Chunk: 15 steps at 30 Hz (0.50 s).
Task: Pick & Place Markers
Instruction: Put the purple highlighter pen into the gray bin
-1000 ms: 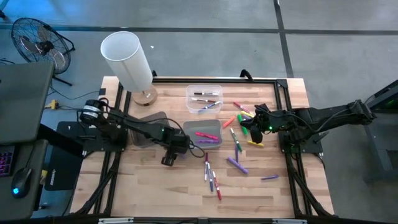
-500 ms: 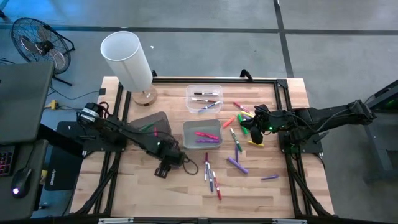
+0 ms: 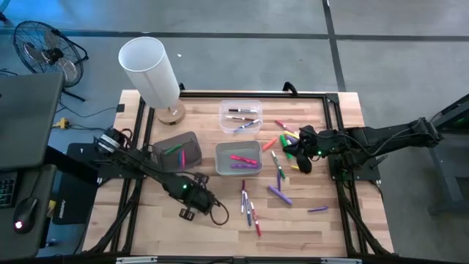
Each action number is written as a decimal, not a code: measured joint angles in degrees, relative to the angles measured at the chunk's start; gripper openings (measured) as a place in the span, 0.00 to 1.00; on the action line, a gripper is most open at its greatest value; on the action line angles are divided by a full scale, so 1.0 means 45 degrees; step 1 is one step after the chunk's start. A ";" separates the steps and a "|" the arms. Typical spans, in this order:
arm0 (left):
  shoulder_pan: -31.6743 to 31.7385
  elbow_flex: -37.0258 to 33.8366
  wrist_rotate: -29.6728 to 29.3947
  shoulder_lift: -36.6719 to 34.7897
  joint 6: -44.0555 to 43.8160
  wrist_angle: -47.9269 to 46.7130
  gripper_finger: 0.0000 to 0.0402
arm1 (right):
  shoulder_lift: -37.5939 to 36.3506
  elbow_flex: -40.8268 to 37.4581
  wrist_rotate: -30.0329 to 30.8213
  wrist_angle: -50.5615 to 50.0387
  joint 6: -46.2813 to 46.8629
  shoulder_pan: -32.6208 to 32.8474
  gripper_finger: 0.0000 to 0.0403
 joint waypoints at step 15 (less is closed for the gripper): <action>0.2754 0.3988 -0.1634 -0.2078 -0.1516 -0.0531 0.13 | 0.0002 0.0000 -0.1127 0.0079 -0.0378 0.0002 0.06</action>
